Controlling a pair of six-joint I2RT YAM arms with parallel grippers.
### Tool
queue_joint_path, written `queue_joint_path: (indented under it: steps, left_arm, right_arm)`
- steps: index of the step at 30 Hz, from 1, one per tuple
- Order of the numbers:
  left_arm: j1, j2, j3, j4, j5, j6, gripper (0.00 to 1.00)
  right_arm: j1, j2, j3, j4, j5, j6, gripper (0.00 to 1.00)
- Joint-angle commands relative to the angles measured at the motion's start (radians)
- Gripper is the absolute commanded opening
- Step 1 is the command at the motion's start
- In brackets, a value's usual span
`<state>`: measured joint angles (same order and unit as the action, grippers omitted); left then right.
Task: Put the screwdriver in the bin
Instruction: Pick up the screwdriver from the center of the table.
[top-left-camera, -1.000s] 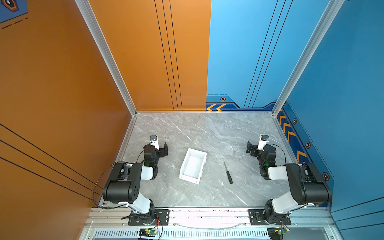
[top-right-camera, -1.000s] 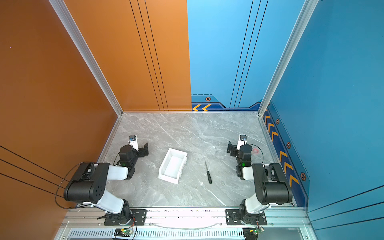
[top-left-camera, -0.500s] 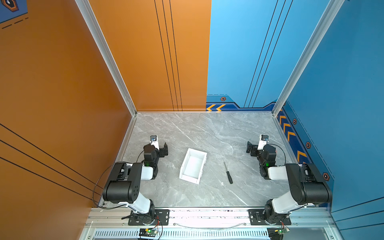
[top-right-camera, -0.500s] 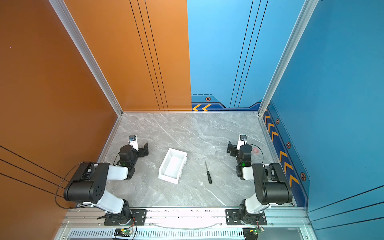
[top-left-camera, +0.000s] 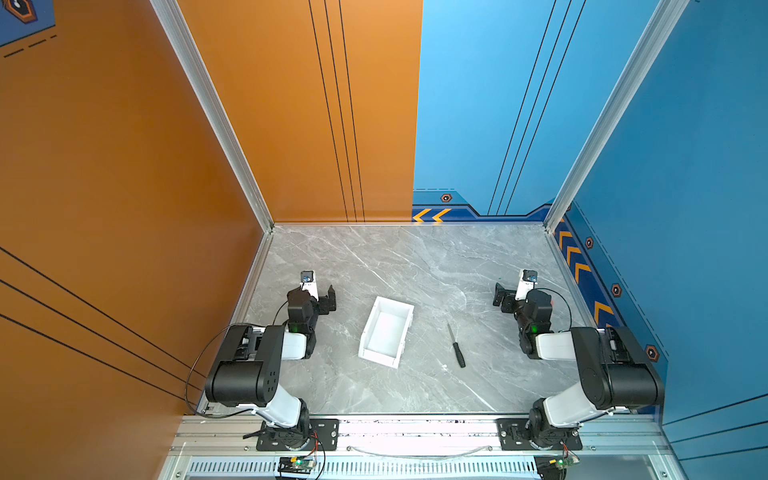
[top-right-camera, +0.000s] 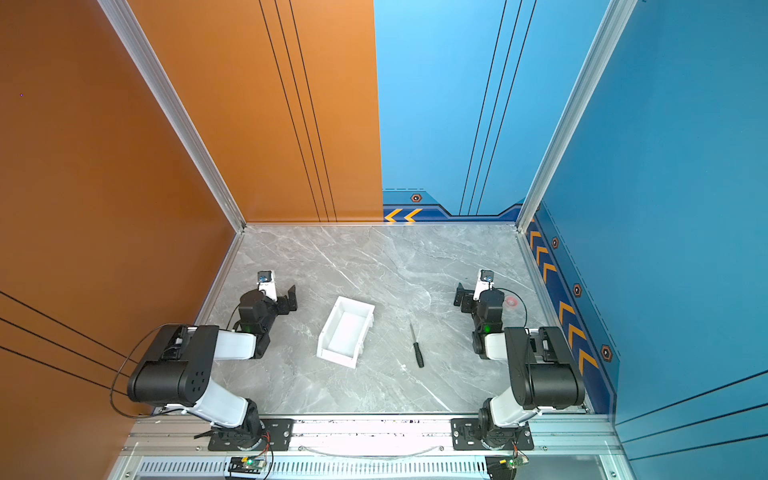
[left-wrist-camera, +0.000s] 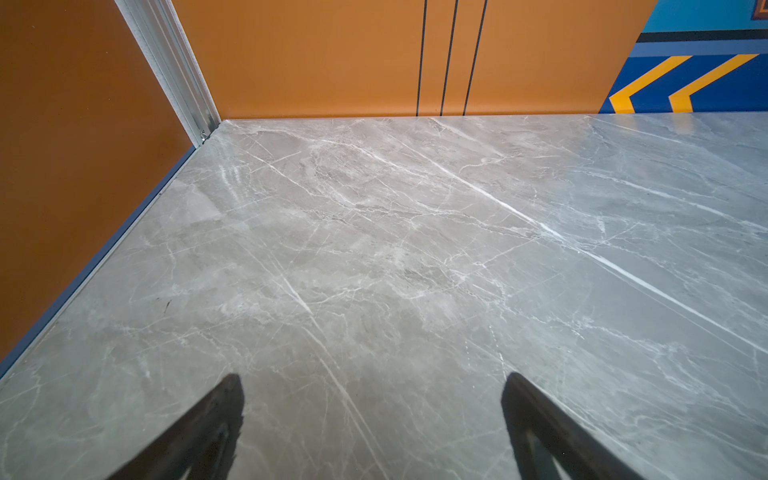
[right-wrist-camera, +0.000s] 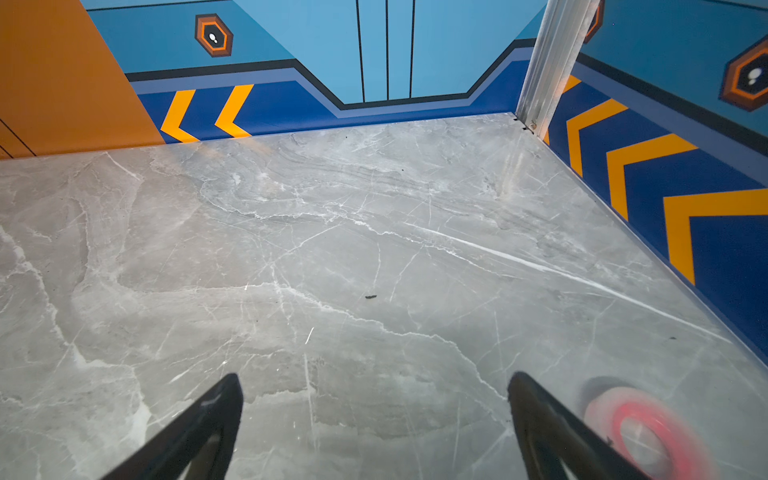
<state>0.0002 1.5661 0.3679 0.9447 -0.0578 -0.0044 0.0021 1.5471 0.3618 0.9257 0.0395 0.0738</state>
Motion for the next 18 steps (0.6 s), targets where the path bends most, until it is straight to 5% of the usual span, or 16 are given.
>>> queue_joint_path:
  steps: [1, 4, 11, 16, 18]
  left_arm:
    - [0.015, -0.024, 0.004, -0.015, 0.043, 0.000, 0.98]
    - [0.017, -0.100, 0.000, -0.066, 0.074, 0.009, 0.98]
    - [0.022, -0.307, 0.160, -0.534, 0.037, 0.017, 0.98]
    - [0.021, -0.377, 0.338, -0.952, 0.075, 0.107, 0.98]
    - [0.020, -0.408, 0.424, -1.137, 0.102, 0.157, 0.98]
  right_arm:
    - [0.008, -0.003, 0.017, -0.025, 0.039, -0.005, 1.00]
    - [0.007, -0.065, 0.069, -0.171, 0.098, 0.016, 1.00]
    - [0.015, -0.200, 0.232, -0.524, 0.134, 0.035, 1.00]
    - [0.035, -0.343, 0.370, -0.881, 0.121, 0.178, 1.00]
    - [0.029, -0.409, 0.439, -1.073, 0.136, 0.350, 1.00]
